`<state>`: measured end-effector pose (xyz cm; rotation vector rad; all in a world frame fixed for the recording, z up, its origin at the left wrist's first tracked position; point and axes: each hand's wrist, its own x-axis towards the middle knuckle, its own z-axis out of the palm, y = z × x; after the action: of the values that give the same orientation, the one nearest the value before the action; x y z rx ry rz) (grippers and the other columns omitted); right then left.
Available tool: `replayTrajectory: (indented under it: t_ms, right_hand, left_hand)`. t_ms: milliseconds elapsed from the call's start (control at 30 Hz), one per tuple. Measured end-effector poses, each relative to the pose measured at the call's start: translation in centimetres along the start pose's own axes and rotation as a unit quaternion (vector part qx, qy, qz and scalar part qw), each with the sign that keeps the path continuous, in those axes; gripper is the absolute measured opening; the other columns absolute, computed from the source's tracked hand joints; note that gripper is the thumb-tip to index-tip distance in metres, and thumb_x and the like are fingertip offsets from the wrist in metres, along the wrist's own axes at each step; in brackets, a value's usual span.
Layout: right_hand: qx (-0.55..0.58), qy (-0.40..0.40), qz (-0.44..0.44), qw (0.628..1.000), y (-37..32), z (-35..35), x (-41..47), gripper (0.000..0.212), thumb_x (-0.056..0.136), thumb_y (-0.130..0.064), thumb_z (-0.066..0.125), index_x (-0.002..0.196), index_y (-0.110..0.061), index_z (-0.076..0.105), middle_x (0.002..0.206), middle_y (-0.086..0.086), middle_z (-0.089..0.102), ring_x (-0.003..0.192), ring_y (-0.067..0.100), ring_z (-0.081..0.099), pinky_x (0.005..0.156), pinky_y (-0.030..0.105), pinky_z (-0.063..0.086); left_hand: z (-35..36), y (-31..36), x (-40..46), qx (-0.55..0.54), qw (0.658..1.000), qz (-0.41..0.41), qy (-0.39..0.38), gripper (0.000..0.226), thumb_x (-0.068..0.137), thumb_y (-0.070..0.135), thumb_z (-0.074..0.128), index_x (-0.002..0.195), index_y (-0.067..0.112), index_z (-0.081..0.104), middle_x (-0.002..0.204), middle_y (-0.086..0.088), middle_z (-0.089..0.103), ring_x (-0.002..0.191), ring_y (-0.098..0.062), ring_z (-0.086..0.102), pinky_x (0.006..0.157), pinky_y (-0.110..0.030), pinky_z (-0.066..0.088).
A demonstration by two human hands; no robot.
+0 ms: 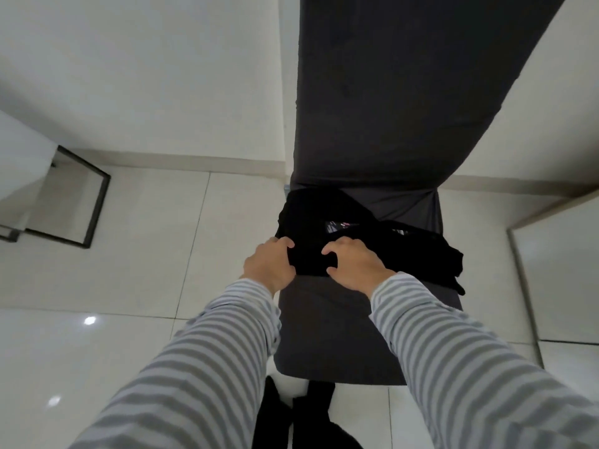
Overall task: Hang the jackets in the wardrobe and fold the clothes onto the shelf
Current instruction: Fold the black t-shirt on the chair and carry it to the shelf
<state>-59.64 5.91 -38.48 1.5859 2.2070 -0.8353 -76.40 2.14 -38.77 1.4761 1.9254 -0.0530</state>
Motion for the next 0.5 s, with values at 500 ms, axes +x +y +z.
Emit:
replayTrajectory:
  t_ms: [500]
  right_hand:
    - [-0.131,0.113,-0.028,0.985,-0.2,7.3,6.5,0.029,0.097,-0.041,0.043,0.117,-0.029,0.060,0.121,-0.003,0.049,0.115,0.024,0.039,0.093,0.037,0.034]
  left_hand:
    - [5.7,-4.4,5.5,0.115,0.987,0.046,0.101,0.030,0.101,0.030,0.031,0.125,0.026,0.049,0.121,0.002,0.056,0.114,-0.024,0.046,0.084,-0.038,0.037]
